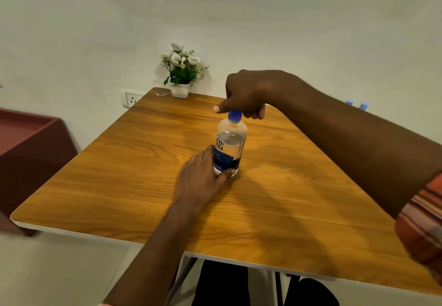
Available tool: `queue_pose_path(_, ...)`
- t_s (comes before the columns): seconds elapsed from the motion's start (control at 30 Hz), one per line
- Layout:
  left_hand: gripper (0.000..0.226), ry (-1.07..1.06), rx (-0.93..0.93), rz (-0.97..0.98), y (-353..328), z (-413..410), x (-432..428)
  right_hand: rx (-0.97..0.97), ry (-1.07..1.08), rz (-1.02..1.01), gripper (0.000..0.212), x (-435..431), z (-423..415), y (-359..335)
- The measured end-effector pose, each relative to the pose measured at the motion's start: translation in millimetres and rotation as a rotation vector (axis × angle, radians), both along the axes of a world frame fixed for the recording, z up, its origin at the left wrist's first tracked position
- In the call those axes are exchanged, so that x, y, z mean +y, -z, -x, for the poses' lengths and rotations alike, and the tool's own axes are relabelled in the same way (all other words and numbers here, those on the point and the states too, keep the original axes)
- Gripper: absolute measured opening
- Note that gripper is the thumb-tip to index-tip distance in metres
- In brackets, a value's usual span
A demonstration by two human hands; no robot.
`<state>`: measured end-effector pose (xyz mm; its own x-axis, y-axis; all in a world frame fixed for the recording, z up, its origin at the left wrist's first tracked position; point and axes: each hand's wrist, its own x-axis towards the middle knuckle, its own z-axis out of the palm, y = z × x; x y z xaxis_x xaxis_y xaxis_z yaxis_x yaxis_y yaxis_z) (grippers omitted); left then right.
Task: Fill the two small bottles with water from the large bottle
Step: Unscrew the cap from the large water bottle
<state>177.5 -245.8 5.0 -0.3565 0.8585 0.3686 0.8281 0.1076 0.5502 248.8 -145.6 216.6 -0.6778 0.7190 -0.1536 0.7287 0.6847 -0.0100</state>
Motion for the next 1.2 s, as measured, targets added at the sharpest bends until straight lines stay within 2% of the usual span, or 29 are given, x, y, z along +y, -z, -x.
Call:
queue_pose_path(0.2, 0.082, -0.006, 0.006, -0.005, -0.3, 0.5, -0.8, -0.039, -0.063, 0.094, 0.023, -2.2, 0.8, -4.9)
queue_pose_path(0.4, 0.084, -0.010, 0.002, 0.013, 1.0, 0.4, 0.2, -0.069, -0.091, 0.130, 0.045, -4.8, 4.0, -6.5)
queue_pose_path(0.63, 0.084, -0.018, 0.002, 0.007, 2.1, 0.6, 1.8, -0.123, 0.038, 0.065, 0.038, 0.8, 10.5, -5.9)
queue_pose_path(0.73, 0.085, -0.023, 0.001, 0.003, 1.9, 0.7, 0.6, -0.142, 0.012, 0.095, 0.025, -2.8, 11.6, -8.9)
queue_pose_path(0.83, 0.084, -0.023, 0.007, -0.003, 1.9, 0.6, 0.1, -0.109, -0.078, 0.082, 0.025, -4.0, 6.8, -10.9)
queue_pose_path(0.97, 0.082, -0.017, 0.016, 0.011, 2.1, 1.0, 0.9, 0.058, -0.113, 0.141, 0.029, 1.1, -12.3, -5.7)
queue_pose_path(1.07, 0.081, -0.017, 0.030, 0.018, 1.5, 1.1, 1.8, 0.299, -0.101, 0.231, 0.026, 4.7, -34.8, 3.5)
queue_pose_path(1.2, 0.080, -0.018, 0.032, 0.028, 0.5, 1.2, 1.2, 0.635, -0.068, 0.245, 0.028, 5.3, -62.5, 33.0)
